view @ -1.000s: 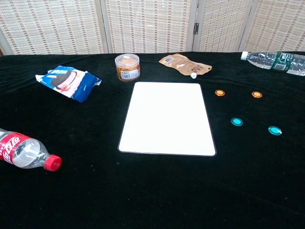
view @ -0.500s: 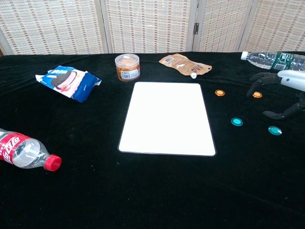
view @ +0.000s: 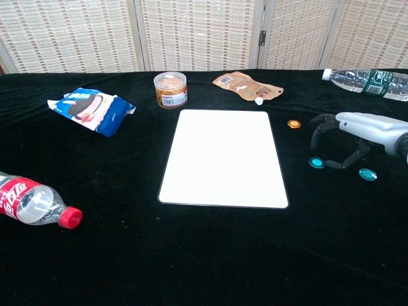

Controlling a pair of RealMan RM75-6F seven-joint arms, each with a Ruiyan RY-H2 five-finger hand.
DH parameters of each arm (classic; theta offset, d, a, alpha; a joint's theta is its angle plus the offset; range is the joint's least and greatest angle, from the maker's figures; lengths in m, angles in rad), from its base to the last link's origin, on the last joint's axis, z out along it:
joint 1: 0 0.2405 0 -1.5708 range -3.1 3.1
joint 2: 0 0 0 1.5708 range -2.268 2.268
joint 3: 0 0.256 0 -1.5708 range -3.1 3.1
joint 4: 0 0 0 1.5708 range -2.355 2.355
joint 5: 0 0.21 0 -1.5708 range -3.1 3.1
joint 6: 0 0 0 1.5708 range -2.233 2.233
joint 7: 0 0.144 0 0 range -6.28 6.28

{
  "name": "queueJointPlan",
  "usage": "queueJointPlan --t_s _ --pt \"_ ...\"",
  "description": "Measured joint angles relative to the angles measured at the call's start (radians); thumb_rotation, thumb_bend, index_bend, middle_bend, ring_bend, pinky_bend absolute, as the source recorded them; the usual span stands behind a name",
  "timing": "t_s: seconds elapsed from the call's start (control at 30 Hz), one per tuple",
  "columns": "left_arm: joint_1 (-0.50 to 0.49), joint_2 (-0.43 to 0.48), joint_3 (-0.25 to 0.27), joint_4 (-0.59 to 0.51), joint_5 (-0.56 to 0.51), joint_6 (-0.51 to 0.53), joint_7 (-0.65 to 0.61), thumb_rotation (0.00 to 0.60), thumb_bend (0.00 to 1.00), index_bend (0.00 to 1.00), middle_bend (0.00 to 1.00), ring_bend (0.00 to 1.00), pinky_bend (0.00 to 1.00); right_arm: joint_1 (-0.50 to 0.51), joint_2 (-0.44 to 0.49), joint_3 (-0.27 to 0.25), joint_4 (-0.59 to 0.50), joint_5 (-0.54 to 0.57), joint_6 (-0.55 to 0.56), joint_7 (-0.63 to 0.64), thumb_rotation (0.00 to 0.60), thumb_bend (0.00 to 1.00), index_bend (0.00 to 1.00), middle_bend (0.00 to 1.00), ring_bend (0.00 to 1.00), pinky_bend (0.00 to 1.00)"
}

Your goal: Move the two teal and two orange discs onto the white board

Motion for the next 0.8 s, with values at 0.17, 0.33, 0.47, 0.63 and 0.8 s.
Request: queueJointPlan --t_s 0.17,0.33,0.47,0.63,0.8 --pt "0.0 -0.001 0.0 0.004 0.001 -0.001 -0.01 0.6 0.25 0.14 0.04 0.06 0.0 0.006 -0.034 -0.009 0.04 0.007 0.004 -0.001 0.6 0.45 0.39 0.07 0.0 0.0" --pt "0.002 0.0 0.001 0.007 0.002 0.0 -0.013 0.6 0.25 0.14 0.04 0.06 0.0 0.011 -0.052 -0.01 0.068 0.013 0.005 0.008 0.6 0.45 0.39 0.07 0.0 0.0" --pt "0.004 -0.001 0.002 0.009 0.001 0.001 -0.014 0.6 0.25 0.14 0.04 0.06 0.0 0.016 -0.065 -0.013 0.087 0.015 0.003 0.011 0.6 0.45 0.39 0.07 0.0 0.0" --pt "0.007 0.0 0.003 0.012 -0.001 0.002 -0.018 0.6 0.25 0.14 0.04 0.06 0.0 0.018 -0.076 -0.019 0.1 0.01 0.007 0.015 0.6 0.45 0.39 0.07 0.0 0.0" --pt "0.008 -0.001 0.003 0.016 -0.001 0.002 -0.024 0.6 0.25 0.14 0.04 0.06 0.0 0.019 -0.085 -0.02 0.111 0.01 0.012 0.014 0.6 0.45 0.4 0.07 0.0 0.0"
